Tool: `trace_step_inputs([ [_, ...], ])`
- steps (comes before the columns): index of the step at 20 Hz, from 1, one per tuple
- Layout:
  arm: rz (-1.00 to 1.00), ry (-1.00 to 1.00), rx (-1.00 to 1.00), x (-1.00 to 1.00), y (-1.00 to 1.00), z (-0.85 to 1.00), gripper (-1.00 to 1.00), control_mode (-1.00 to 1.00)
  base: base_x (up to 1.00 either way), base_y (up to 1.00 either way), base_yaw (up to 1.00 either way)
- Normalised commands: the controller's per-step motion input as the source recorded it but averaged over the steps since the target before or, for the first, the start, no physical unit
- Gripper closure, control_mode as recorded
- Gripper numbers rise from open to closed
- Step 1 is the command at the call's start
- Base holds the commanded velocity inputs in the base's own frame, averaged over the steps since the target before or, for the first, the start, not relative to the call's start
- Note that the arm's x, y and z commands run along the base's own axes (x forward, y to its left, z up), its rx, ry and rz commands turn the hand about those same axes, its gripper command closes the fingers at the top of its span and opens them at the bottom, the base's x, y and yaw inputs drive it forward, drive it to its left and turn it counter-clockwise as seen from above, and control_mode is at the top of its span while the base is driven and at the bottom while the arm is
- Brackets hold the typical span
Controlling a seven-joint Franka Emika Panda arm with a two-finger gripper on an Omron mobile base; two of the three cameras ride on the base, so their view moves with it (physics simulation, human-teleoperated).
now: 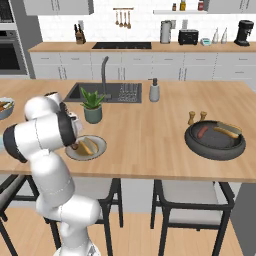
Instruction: Place one bun and one sausage from the bowl on each plate.
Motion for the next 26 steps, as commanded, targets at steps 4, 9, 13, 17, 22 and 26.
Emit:
trace_step_inputs([
  [4,0.00,0.00,-0.08,0.20,0.00,-0.52,1.00,-1.00,0.00,0.00,0.00],
  [9,0.00,0.00,-0.02,0.11,0.00,-0.45,1.00,-1.00,0.00,0.00,0.00],
  [13,0.00,0.00,0.00,0.38,-0.14,-0.18,1.00,-1.00,0.00,0.00,0.00],
  [17,0.00,0.00,0.00,0.40,-0.25,-0.10,-1.00,-1.00,0.00,0.00,0.00],
  [22,0.00,0.00,0.00,0.11,-0.13,-0.07,-1.00,-1.00,0.00,0.00,0.00],
  [26,0.00,0.00,0.00,0.00,-0.16,0.09,-1.00,-1.00,0.00,0.00,0.00],
])
